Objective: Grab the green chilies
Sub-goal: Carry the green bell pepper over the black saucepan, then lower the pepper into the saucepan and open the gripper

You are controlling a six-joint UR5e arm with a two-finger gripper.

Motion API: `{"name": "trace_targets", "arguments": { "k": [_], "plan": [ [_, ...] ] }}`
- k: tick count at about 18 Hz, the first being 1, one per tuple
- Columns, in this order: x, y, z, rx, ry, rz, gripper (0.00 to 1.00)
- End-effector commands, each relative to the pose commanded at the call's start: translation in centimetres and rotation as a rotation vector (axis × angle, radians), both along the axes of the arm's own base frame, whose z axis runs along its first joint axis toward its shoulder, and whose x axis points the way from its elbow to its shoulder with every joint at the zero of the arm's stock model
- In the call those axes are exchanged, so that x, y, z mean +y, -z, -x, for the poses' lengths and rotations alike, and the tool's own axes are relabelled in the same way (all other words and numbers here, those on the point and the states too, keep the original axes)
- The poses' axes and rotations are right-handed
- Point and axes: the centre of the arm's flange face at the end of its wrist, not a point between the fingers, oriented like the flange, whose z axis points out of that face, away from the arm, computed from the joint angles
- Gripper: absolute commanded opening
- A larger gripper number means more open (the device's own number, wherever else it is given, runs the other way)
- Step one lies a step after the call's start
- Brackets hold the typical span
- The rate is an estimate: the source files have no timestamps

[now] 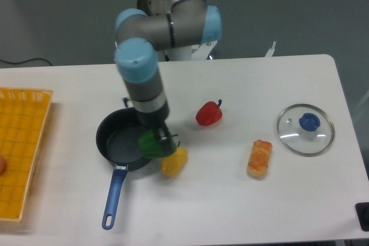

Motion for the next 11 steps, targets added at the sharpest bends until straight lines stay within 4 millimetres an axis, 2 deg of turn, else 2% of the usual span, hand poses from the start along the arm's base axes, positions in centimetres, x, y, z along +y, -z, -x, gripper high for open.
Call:
{"name": "trace_targets", "arguments": {
  "k": [4,8,11],
  "plan": [
    [0.8,0.6,-2.7,0.013,0.017,0.017,0.74],
    [0.2,2.2,-4.2,0.005,0.04,0.051,0.72],
    [-0.7,3.3,-4.4,0.021,0.043,0.091,0.72]
  ]
}}
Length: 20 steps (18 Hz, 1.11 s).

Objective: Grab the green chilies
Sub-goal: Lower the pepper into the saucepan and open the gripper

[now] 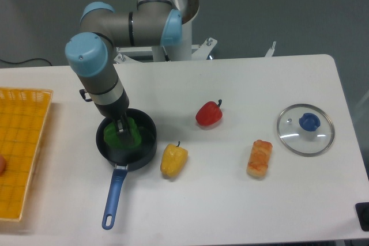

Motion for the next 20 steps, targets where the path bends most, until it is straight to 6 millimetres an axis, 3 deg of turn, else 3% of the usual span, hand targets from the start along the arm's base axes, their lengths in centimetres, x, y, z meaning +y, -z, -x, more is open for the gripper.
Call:
{"name": "trace_targets", "arguments": {
  "k": [11,20],
  "plan": [
    [-0.03,0.74,0.02,-0.002,0.0,0.011,0.72],
    [0.47,1.03,0.39,0.006,-0.007,0.014,0.83]
  ]
}}
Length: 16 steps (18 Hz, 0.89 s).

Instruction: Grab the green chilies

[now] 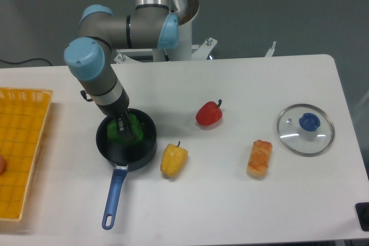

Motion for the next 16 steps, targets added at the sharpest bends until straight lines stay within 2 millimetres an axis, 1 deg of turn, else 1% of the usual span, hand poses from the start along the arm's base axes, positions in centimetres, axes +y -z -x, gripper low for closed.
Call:
{"name": "trace_targets", "arguments": {
  "k": [4,7,8,10,11,13,16],
  "plan": [
    [0.1,1.0,0.4,0.018,-0.002,0.025,0.83],
    [0.2,0.7,0.4,0.021,-0.002,0.02,0.84],
    [0.4,0.3,0.6,0.024,0.001,0.014,0.86],
    [0.5,-0.5,1.4,0.032,0.008,0.003,1.0],
    [0.6,-1.0,1.5,0.037,0.009,-0.006,1.0],
    [0.4,-3.0,1.6,0.057,-0.002,-0.037,1.0],
    [-0.5,-5.2,1.9,0.074,-0.033,-0.07,1.0]
  ]
}}
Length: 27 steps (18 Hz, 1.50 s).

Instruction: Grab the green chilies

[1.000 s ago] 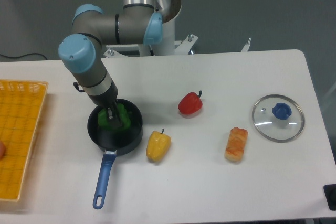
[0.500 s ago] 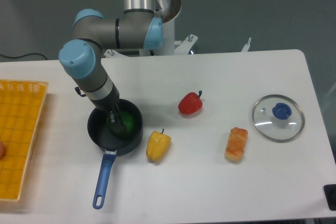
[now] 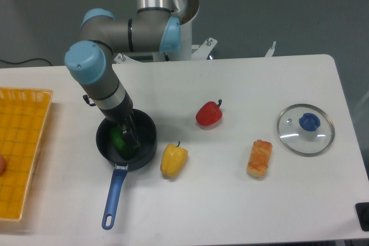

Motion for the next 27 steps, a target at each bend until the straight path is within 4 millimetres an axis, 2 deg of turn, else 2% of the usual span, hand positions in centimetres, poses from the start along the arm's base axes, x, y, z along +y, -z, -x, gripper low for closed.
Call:
{"name": "trace_targets", "arguments": {
  "k": [2,4,7,10,12,14,16,18,23,25,27],
  "plan": [
    [-0.2,-0.3,0.4,0.001,-0.065,-0.019,1.0],
    [-0.7,-0.4,2.1,-0.002,-0.174,-0.044,1.0],
    [-1.6,-1.3,7.2,0.008,-0.326,-0.09,1.0],
    [-3.7,-1.4,11.8,-0.009,-0.398,-0.104,1.0],
    [-5.5,-1.5,15.9,-0.042,-0.412,-0.12,1.0],
    [-7.6,-0.4,19.6,-0.075,-0.386,-0.109,1.0],
    [-9.5,0.0,22.7,-0.083,-0.353,-0.101,1.0],
    [-10.5,-0.1,24.7,-0.079,-0.354,-0.101,1.0],
    [-12.6,1.3,29.9,-0.104,-0.393,-0.11,1.0],
    [-13.3,1.6,31.2,-0.115,-0.391,-0.112,1.0],
    [-14.2,2.8,32.2,-0.13,-0.409,-0.101,1.0]
  ]
}}
